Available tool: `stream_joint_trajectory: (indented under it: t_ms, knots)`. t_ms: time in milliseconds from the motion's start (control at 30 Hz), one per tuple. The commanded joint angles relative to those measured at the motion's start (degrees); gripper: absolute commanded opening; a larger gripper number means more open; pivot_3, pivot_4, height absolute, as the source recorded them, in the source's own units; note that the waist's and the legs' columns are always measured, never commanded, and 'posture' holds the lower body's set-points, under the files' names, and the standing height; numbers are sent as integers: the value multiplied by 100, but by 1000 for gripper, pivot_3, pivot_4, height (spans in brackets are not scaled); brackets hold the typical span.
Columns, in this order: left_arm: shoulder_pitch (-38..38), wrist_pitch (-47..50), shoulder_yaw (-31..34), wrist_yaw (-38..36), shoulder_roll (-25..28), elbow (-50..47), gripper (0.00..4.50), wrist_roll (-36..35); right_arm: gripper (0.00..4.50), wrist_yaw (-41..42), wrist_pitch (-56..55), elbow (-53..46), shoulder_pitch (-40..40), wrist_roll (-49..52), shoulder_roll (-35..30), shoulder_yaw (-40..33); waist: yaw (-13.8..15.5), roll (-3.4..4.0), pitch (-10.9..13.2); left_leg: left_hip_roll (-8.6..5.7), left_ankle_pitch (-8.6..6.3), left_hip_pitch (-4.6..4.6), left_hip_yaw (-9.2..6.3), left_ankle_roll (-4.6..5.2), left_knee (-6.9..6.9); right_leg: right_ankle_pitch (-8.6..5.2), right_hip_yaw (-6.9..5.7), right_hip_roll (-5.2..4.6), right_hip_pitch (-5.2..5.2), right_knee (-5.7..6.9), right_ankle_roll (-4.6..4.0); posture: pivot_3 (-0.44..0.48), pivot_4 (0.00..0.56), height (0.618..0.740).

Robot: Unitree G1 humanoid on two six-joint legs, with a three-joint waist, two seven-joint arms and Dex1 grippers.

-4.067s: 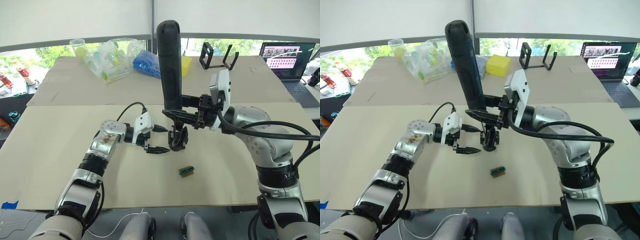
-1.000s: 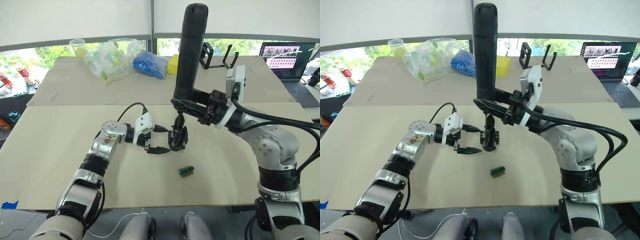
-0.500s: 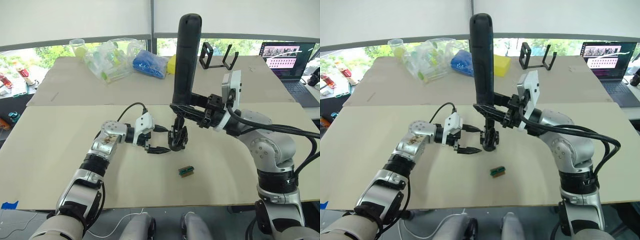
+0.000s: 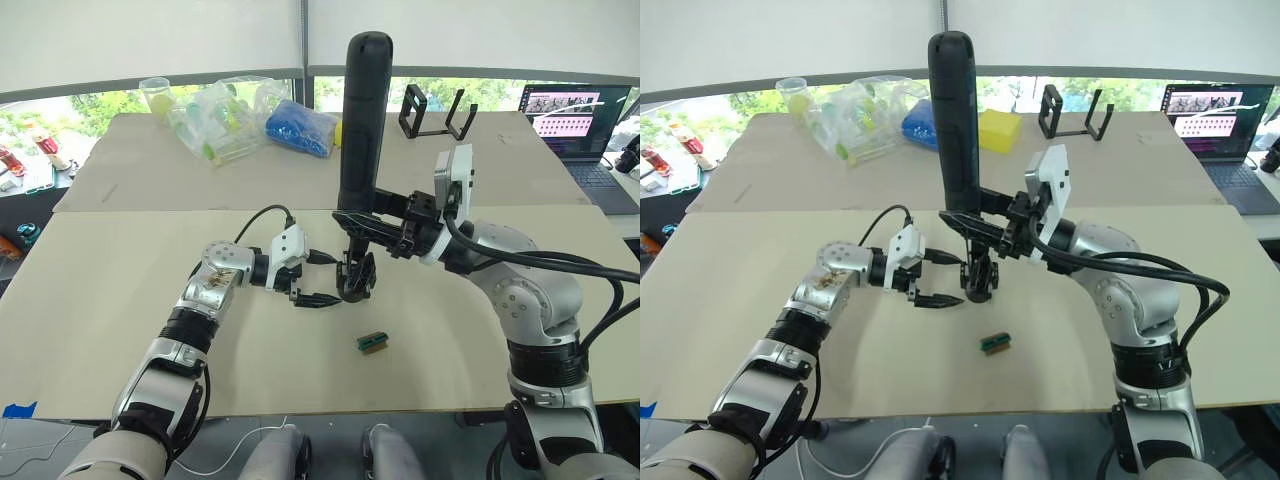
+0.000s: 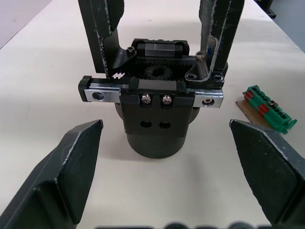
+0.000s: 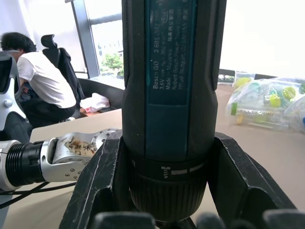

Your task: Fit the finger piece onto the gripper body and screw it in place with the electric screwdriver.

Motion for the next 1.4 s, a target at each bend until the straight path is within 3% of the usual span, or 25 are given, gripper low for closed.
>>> stream_joint_trajectory:
  t_ms: [33, 1400]
  knots:
    - [-9, -84, 50, 15, 3, -196, 4500, -37, 1897, 21, -280, -297, -156, 30, 22, -120, 1, 0, 0, 0, 0, 0, 0, 0, 0, 0, 0, 0, 0, 0, 0, 0, 150, 740]
    - [11, -66, 53, 9, 19, -235, 4500, -40, 1897, 284, -576, -126, -44, -304, 4, -38, 0, 0, 0, 0, 0, 0, 0, 0, 0, 0, 0, 0, 0, 1, 0, 0, 150, 740]
